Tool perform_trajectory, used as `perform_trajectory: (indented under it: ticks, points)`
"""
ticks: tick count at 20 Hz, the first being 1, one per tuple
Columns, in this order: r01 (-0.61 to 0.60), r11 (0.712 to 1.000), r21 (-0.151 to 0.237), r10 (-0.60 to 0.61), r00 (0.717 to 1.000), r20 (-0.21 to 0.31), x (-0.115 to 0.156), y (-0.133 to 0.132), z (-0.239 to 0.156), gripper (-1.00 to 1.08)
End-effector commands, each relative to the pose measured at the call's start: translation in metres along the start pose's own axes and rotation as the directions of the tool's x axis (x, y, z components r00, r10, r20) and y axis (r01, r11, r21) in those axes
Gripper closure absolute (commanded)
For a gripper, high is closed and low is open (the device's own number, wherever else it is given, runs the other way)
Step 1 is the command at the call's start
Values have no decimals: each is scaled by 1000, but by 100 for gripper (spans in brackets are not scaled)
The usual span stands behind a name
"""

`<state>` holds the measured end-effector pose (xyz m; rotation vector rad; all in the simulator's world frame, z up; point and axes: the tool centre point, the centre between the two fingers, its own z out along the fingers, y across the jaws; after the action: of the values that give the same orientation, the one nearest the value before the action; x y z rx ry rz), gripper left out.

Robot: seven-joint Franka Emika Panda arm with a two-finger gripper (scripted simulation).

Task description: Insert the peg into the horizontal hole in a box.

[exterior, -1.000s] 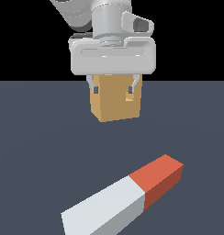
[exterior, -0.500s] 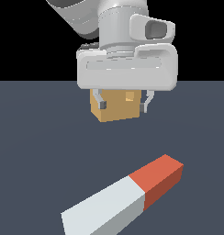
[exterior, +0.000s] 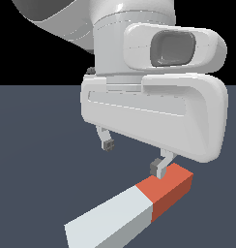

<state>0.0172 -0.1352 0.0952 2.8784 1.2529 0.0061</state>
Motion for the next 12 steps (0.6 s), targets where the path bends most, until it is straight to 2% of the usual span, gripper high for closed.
perform_trajectory:
  ticks: [1,6,12]
  points:
    - [-82,997,0,82,997,1,-16,8,8,-92]
    - [-190,982,2,190,982,3,-38,15,20,-92]
    - [-234,972,3,234,972,4,-48,17,25,-92]
